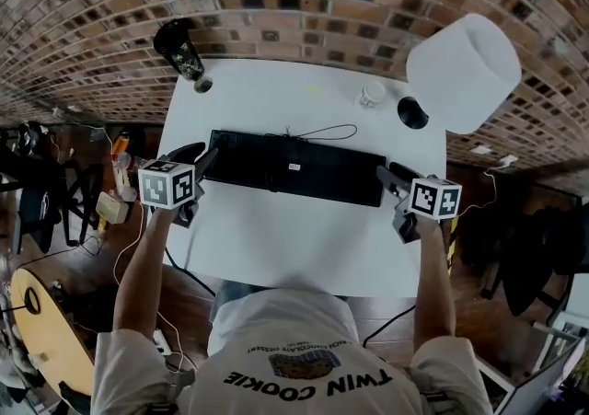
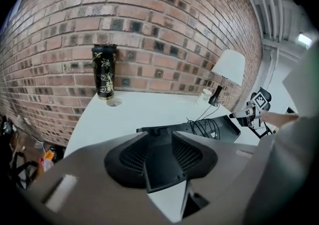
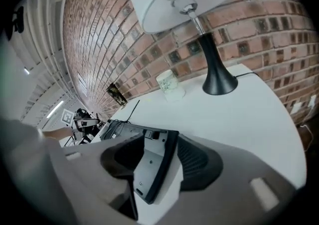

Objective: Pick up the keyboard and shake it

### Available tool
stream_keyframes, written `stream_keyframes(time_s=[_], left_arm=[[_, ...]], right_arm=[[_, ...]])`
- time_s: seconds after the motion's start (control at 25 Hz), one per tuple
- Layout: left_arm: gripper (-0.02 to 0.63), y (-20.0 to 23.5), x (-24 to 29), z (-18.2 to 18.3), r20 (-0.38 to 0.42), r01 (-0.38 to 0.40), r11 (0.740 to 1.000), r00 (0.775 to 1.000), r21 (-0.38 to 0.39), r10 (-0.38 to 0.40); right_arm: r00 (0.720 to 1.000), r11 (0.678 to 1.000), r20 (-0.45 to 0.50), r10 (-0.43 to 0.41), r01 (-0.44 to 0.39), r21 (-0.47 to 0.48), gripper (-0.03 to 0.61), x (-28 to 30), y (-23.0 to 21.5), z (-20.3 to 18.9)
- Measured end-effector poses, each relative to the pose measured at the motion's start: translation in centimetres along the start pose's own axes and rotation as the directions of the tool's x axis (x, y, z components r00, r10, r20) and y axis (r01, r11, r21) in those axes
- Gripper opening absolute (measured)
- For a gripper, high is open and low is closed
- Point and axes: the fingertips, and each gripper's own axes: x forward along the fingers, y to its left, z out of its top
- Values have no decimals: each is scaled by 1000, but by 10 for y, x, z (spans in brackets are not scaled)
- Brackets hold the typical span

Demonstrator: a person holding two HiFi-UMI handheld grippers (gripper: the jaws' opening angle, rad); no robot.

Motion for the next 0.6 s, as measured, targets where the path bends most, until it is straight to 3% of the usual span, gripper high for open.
stream_keyframes(time_s=[0.16,0.32,0.6], left_arm=[[197,23,4,1,-8,50,997,999,-50,-51],[255,30,17,-6,-24,164,983,986,-89,-166],[258,45,32,-11,-66,261,950,959,-172,-275]], right_arm=[[995,993,-32,97,-95,64,218,11,-4,-3],[989,983,-35,141,-135,121,218,5,-18,3],[973,980,-174,150,-123,156,218,11,-19,-6]])
